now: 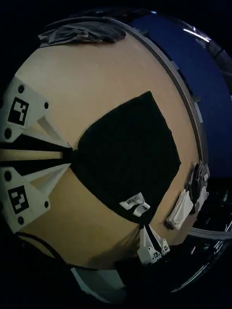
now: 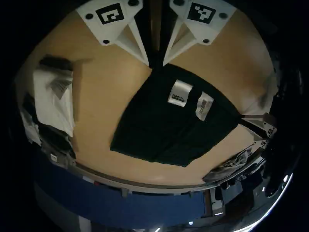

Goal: Fold towel

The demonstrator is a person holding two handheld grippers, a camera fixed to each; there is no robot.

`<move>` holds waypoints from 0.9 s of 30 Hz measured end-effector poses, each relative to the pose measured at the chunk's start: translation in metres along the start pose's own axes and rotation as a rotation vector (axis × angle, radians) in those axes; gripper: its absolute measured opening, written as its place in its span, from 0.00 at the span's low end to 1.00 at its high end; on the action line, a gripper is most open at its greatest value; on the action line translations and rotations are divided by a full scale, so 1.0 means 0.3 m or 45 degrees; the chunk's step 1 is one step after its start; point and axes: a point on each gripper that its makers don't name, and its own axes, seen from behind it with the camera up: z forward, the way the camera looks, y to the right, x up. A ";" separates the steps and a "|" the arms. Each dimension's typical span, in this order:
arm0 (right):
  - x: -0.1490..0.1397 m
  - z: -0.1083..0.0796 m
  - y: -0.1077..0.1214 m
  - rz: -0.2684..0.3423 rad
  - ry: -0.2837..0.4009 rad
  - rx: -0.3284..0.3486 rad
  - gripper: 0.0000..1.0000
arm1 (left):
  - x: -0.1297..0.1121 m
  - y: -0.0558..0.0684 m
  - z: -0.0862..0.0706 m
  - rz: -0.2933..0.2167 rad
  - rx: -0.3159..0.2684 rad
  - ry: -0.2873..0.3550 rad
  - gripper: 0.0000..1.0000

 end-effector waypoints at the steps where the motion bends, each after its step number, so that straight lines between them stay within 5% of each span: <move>1: -0.001 -0.001 0.000 -0.001 0.000 0.001 0.10 | 0.001 0.001 0.000 0.000 0.001 0.002 0.12; 14: 0.032 -0.042 0.001 -0.002 0.025 0.008 0.10 | 0.053 -0.005 -0.034 -0.050 0.009 0.036 0.11; 27: 0.185 -0.165 0.005 -0.009 0.145 -0.006 0.10 | 0.154 -0.022 -0.170 -0.115 0.052 0.110 0.11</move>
